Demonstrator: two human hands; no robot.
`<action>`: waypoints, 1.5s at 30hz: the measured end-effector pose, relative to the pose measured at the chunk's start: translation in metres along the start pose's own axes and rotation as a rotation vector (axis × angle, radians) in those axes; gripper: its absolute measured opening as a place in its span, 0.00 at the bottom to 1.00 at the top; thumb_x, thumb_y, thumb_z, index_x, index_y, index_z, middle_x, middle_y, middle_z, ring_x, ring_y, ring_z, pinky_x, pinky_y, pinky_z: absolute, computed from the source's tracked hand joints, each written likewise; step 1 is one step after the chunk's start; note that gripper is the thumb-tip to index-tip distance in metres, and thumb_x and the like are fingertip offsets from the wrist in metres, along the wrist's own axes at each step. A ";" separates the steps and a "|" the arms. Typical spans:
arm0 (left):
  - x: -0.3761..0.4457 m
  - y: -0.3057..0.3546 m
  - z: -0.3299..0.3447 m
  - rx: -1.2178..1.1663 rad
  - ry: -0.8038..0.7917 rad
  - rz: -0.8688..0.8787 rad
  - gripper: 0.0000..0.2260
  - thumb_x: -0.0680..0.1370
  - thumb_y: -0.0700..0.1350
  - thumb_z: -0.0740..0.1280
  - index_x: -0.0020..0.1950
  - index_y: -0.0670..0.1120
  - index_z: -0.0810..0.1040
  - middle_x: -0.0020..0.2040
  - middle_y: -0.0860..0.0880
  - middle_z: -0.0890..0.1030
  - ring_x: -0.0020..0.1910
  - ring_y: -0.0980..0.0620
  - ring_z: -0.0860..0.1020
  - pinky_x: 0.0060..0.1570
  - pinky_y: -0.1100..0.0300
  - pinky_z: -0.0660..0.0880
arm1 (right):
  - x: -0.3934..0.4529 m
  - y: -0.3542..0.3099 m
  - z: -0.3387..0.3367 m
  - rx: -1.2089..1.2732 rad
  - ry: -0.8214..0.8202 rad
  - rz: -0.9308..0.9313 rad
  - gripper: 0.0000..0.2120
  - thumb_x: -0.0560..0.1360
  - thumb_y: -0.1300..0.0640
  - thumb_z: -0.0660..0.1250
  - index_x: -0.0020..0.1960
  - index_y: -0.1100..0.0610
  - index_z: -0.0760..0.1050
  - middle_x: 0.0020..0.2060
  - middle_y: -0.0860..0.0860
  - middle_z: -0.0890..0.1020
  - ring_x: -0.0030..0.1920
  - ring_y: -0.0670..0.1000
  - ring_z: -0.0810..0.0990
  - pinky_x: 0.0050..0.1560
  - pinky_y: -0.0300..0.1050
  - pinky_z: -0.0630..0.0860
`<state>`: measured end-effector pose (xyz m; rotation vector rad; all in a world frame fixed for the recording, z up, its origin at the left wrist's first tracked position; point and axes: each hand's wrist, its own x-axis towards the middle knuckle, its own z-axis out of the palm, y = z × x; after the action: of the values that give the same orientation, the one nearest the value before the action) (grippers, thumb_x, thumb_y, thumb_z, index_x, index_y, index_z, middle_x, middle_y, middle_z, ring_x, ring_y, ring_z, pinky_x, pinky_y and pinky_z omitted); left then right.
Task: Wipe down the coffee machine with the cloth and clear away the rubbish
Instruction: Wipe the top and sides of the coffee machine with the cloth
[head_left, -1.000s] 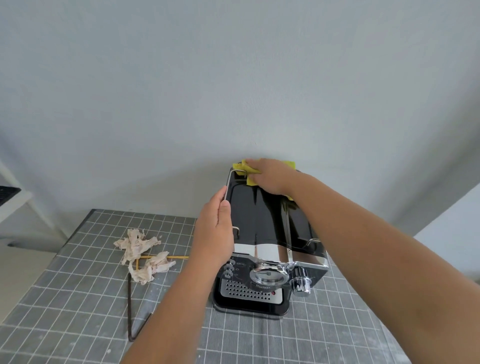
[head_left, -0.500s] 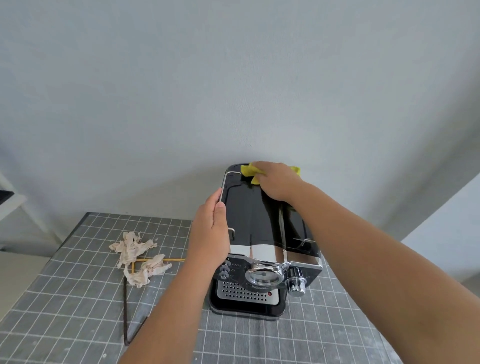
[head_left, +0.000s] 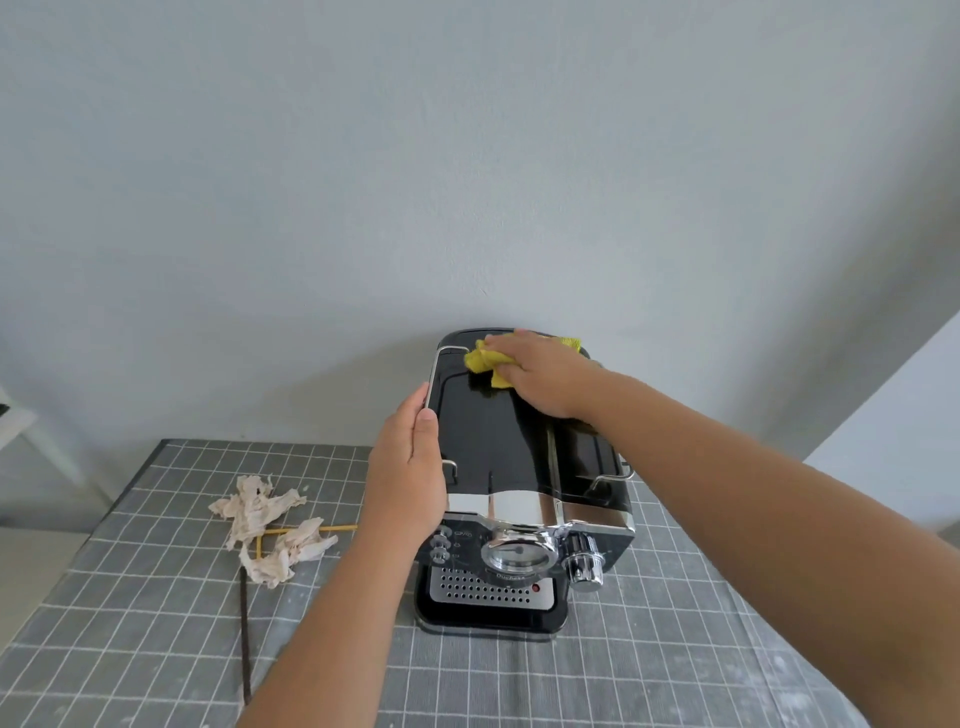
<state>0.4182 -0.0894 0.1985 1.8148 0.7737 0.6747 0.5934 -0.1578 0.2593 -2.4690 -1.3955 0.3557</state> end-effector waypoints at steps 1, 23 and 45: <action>-0.001 0.000 0.000 0.000 0.002 0.002 0.19 0.84 0.50 0.50 0.75 0.53 0.65 0.73 0.54 0.68 0.71 0.56 0.65 0.68 0.61 0.60 | 0.007 -0.003 -0.002 -0.018 0.023 0.052 0.19 0.81 0.56 0.53 0.72 0.53 0.66 0.70 0.52 0.71 0.69 0.56 0.68 0.65 0.48 0.64; 0.003 -0.005 0.002 0.000 0.028 0.005 0.19 0.84 0.50 0.50 0.73 0.50 0.68 0.70 0.52 0.71 0.69 0.56 0.67 0.64 0.64 0.60 | -0.123 -0.054 0.034 -0.172 -0.011 -0.044 0.23 0.82 0.57 0.52 0.76 0.50 0.57 0.78 0.46 0.54 0.78 0.53 0.50 0.76 0.51 0.42; 0.001 -0.004 0.001 -0.022 0.010 -0.020 0.18 0.84 0.50 0.50 0.72 0.51 0.69 0.70 0.52 0.71 0.65 0.60 0.66 0.63 0.65 0.59 | -0.124 -0.031 0.018 0.117 -0.252 -0.210 0.21 0.79 0.59 0.59 0.71 0.44 0.69 0.72 0.32 0.63 0.76 0.37 0.48 0.77 0.52 0.42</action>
<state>0.4189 -0.0876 0.1944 1.7829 0.7873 0.6765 0.4999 -0.2474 0.2626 -2.2175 -1.6626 0.6993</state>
